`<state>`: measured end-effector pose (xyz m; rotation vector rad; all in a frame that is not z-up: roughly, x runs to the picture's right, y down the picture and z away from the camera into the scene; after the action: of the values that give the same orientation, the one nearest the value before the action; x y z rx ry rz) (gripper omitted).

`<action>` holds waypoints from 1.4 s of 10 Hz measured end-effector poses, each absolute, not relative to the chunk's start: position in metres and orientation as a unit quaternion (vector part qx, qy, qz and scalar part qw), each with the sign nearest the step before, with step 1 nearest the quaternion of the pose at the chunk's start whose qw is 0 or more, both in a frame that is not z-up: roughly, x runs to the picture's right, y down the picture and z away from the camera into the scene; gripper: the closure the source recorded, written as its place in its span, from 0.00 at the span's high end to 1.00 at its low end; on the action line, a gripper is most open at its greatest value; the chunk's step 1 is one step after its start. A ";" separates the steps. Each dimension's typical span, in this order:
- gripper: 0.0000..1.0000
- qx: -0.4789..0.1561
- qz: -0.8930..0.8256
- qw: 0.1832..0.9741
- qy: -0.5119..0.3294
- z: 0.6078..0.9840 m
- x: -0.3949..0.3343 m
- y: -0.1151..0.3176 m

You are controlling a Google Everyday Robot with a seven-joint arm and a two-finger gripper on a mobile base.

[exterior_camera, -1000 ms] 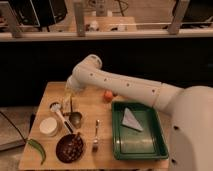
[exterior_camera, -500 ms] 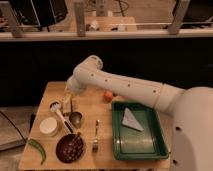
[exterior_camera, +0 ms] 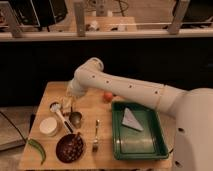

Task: Place banana in metal cup

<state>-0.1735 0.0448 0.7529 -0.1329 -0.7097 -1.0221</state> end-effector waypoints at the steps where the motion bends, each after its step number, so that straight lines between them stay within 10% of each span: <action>1: 0.02 -0.068 -0.480 0.808 -0.336 0.750 -0.173 0.049; 14: 0.02 -0.174 -0.480 0.765 -0.392 0.715 -0.169 0.102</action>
<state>-0.1686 0.1017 0.7153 -0.3789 -0.8514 -1.0422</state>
